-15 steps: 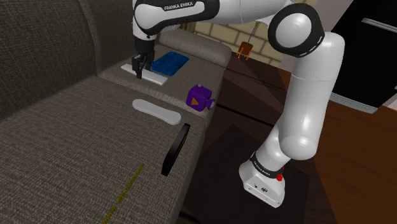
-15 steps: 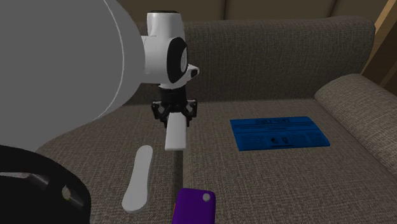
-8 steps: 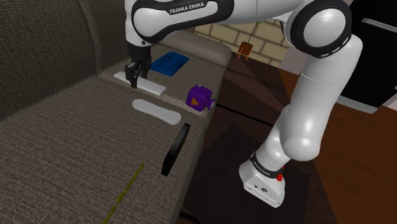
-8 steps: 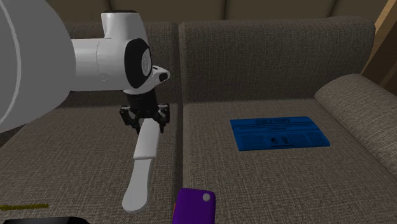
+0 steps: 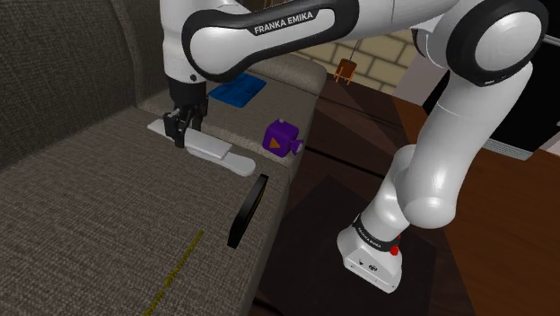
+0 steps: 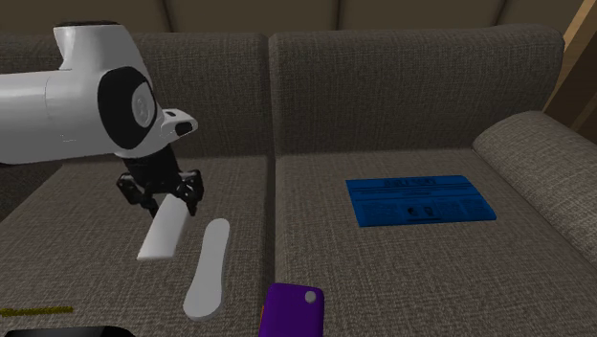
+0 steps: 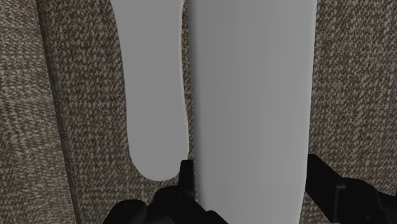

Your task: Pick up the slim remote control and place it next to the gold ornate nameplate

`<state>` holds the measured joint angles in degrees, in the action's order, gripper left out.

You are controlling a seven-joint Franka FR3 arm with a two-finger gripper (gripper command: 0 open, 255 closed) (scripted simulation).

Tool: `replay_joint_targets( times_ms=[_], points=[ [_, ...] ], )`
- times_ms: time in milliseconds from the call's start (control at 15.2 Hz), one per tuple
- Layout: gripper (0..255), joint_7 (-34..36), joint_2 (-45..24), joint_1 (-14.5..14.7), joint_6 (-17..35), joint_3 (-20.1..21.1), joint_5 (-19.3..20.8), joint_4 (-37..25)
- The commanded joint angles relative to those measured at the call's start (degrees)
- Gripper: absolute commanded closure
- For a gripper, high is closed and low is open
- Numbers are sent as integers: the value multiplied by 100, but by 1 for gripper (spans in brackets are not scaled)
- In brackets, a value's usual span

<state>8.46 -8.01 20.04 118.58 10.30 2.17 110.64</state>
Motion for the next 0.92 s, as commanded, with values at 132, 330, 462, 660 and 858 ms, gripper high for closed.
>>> replay_joint_targets(
  times_ms=[132, 330, 462, 660, 858],
  points=[
    [255, 527, 119, 290, 21, 222, 8, 148],
    [255, 954, 190, 524, 32, 411, 14, 237],
    [255, 968, 132, 527, 176, 409, 33, 325],
    [255, 992, 37, 531, 390, 405, 66, 448],
    [255, 1019, -67, 537, 602, 400, 104, 559]
  ],
)
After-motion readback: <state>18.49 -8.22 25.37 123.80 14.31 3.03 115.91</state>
